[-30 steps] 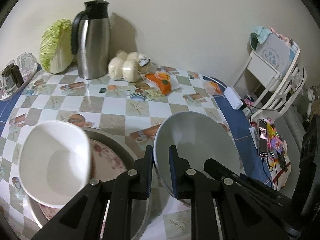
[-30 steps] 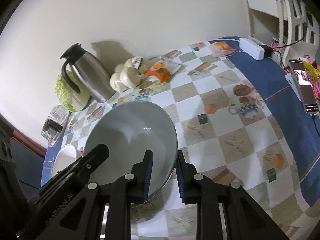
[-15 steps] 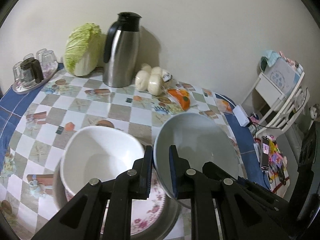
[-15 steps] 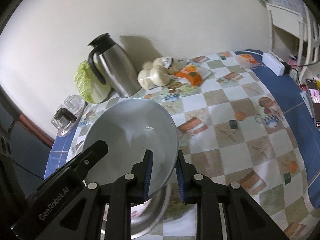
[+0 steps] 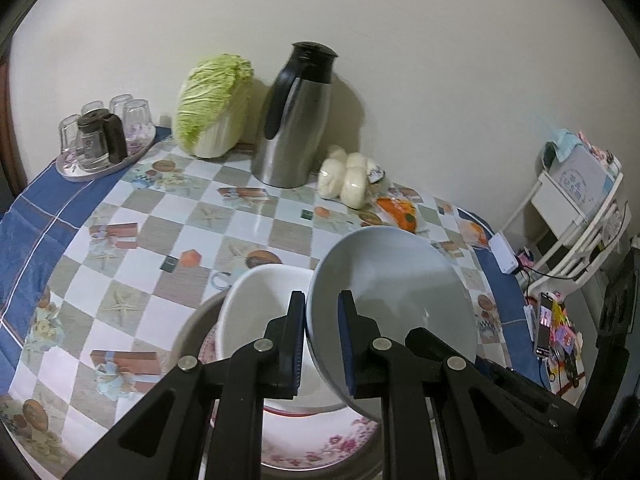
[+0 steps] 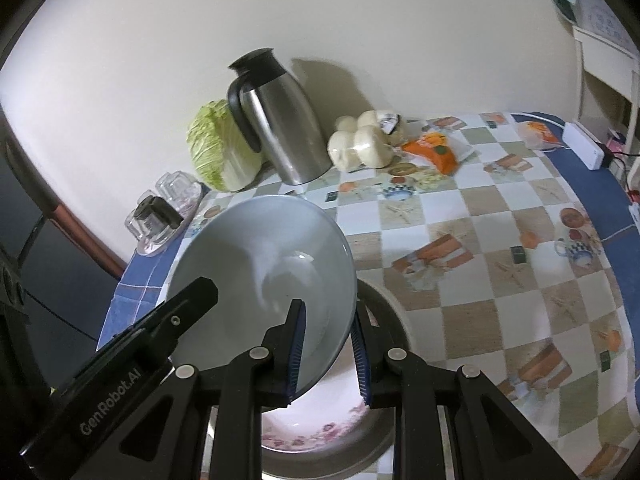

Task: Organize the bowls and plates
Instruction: 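Lower the white round bowl with both grippers into the stacked bowls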

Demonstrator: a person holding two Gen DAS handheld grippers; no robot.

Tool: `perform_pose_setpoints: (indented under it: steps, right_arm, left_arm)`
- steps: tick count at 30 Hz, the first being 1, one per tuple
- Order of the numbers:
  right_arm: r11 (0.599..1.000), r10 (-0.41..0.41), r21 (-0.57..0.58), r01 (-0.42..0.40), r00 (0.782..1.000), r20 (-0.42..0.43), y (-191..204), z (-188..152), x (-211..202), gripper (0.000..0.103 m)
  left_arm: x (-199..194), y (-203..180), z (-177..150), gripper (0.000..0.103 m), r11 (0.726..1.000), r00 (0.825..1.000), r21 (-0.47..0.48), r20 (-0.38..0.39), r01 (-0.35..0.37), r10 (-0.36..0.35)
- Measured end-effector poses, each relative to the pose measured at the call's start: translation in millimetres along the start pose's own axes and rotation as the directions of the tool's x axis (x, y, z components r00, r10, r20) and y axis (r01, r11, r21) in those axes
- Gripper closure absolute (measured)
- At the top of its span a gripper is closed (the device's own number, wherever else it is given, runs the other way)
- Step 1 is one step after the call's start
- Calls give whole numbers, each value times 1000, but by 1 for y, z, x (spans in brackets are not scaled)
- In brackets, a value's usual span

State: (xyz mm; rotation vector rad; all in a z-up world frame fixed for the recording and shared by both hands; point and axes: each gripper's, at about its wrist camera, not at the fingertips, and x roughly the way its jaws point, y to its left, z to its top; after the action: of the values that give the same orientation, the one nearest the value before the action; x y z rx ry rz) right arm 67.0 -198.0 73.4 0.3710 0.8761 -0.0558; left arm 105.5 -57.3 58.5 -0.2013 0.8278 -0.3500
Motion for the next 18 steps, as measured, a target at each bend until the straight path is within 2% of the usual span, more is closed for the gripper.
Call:
perform_pose_setpoints:
  steps: [12,18]
  right_arm:
    - [998,27,-49,-29,999,-24,32,-6,16,78]
    - [998,25,-59,-27,999,-41,37,-9,25,78]
  left_arm:
    - [-7,34,3,87,997,1000,-71,12,-13,14]
    - [0,41,1,87,996,1000,-90,-14,-11,10]
